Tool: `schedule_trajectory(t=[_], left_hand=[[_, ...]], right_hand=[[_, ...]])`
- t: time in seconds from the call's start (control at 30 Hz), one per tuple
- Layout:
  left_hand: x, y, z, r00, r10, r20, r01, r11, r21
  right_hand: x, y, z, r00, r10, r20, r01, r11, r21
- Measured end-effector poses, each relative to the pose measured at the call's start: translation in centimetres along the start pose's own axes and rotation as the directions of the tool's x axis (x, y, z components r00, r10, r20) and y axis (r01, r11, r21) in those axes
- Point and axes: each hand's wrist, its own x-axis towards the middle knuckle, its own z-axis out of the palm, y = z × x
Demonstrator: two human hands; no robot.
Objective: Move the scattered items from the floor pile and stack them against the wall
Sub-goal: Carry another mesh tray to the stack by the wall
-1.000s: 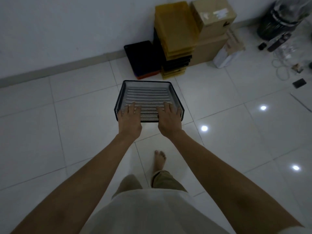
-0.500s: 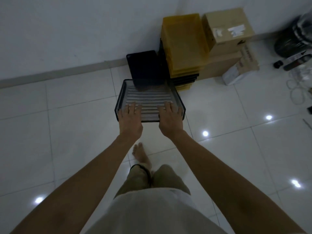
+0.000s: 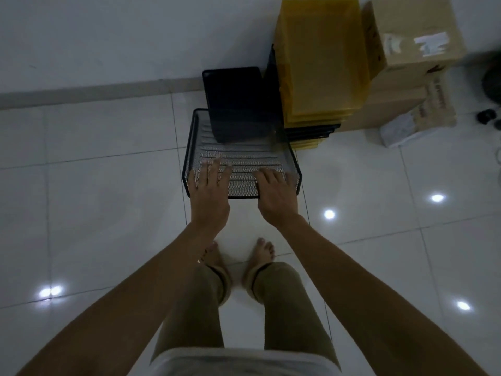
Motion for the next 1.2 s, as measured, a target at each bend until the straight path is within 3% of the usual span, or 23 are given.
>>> schedule_trajectory(t=[0.33, 0.7, 0.87, 1.0, 1.13, 1.2], left_hand=[[7.7, -2.8, 17.3, 0.991, -0.033, -0.127, 0.034, 0.999, 0.009], [16.8, -8.5, 34.0, 0.974, 0.061, -0.216, -0.058, 0.998, 0.022], [20.2, -9.5, 37.5, 0.972, 0.155, -0.174, -0.17, 0.983, -0.072], [20.8, -9.9, 37.9, 0.971, 0.231, -0.064, -0.238, 0.963, -0.13], [20.9, -10.9, 38.6, 0.959, 0.285, 0.011, -0.273, 0.928, -0.254], [21.4, -11.2, 38.8, 0.955, 0.298, 0.006, -0.284, 0.915, -0.286]], right_hand=[[10.0, 6.1, 14.5, 0.987, -0.077, -0.14, 0.066, 0.994, -0.082], [21.0, 10.8, 31.0, 0.891, -0.149, -0.428, 0.111, 0.987, -0.112], [24.2, 13.2, 32.3, 0.943, -0.055, -0.329, 0.021, 0.994, -0.104], [24.5, 14.3, 31.6, 0.988, 0.052, -0.148, -0.059, 0.997, -0.043], [24.5, 14.5, 32.5, 0.996, 0.091, 0.022, -0.09, 0.995, -0.05], [25.1, 14.4, 32.3, 0.994, 0.105, 0.044, -0.102, 0.993, -0.057]])
